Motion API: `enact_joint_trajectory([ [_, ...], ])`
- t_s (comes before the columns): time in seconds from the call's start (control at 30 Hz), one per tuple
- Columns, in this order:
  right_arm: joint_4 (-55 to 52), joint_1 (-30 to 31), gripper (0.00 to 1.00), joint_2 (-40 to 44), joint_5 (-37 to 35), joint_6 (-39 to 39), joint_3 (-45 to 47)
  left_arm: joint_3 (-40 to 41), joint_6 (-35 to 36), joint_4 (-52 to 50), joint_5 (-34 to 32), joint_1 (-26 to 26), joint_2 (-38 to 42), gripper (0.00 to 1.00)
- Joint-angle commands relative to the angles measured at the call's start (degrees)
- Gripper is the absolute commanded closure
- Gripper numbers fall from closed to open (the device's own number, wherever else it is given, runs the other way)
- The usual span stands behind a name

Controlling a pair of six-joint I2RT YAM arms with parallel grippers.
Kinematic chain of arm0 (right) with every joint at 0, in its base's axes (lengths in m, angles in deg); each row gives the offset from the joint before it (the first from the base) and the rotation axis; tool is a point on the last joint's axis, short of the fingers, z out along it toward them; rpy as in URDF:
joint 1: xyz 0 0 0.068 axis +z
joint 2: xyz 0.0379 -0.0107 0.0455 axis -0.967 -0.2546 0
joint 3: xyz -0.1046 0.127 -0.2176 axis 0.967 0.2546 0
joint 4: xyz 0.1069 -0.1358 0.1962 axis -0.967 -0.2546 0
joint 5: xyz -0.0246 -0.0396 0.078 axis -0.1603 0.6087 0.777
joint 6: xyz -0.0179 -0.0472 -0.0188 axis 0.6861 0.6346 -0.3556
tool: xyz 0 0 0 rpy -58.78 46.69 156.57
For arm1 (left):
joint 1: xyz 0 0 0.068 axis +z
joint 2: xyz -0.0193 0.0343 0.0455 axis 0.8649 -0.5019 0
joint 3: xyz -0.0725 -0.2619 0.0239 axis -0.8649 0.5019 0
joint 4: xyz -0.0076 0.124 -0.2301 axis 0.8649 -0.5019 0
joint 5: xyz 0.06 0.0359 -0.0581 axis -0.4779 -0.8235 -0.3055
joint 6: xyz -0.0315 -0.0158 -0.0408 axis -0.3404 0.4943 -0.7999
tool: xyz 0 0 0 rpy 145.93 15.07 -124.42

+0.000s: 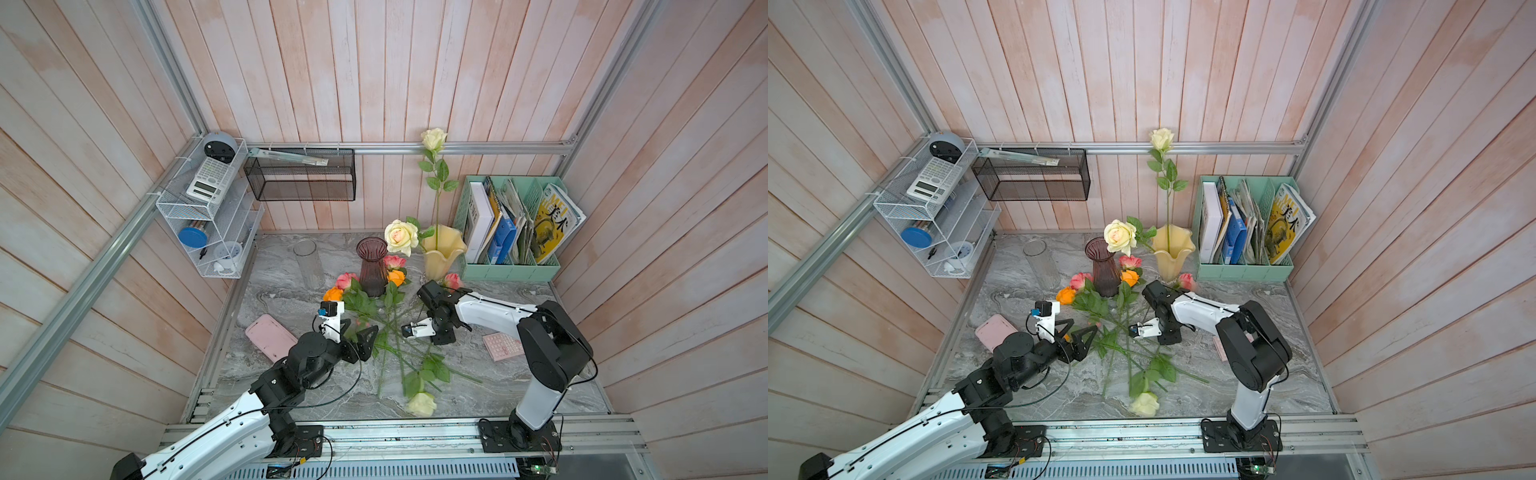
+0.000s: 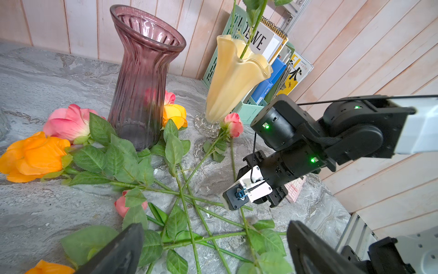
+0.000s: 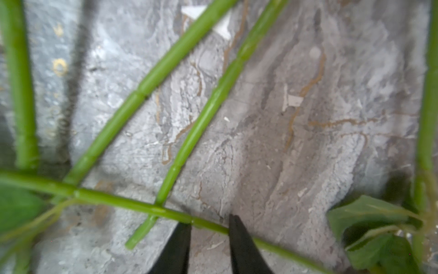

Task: Arrange the flowers in different vases according to their colors
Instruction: Pick up the flower at the center of the board.

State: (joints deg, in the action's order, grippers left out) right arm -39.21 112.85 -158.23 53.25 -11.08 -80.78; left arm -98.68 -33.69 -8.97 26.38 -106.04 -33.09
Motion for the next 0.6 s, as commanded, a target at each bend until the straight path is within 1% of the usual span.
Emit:
enact_joint_trajectory([
  [0.0, -5.2, 0.3, 0.85, -4.7, 4.5, 4.6, 0.0, 0.9, -0.2, -0.4, -0.9, 0.2, 0.3, 0.00],
  [0.33, -3.7, 0.7, 0.91, -4.0, 3.8, 3.1, 0.8, 0.9, -0.3, -0.7, -0.8, 0.1, 0.8, 0.00],
  [0.57, -3.6, 1.3, 0.98, -1.8, 3.7, 1.3, 1.0, 0.3, 0.0, -0.1, -0.5, 0.1, -0.1, 0.00],
])
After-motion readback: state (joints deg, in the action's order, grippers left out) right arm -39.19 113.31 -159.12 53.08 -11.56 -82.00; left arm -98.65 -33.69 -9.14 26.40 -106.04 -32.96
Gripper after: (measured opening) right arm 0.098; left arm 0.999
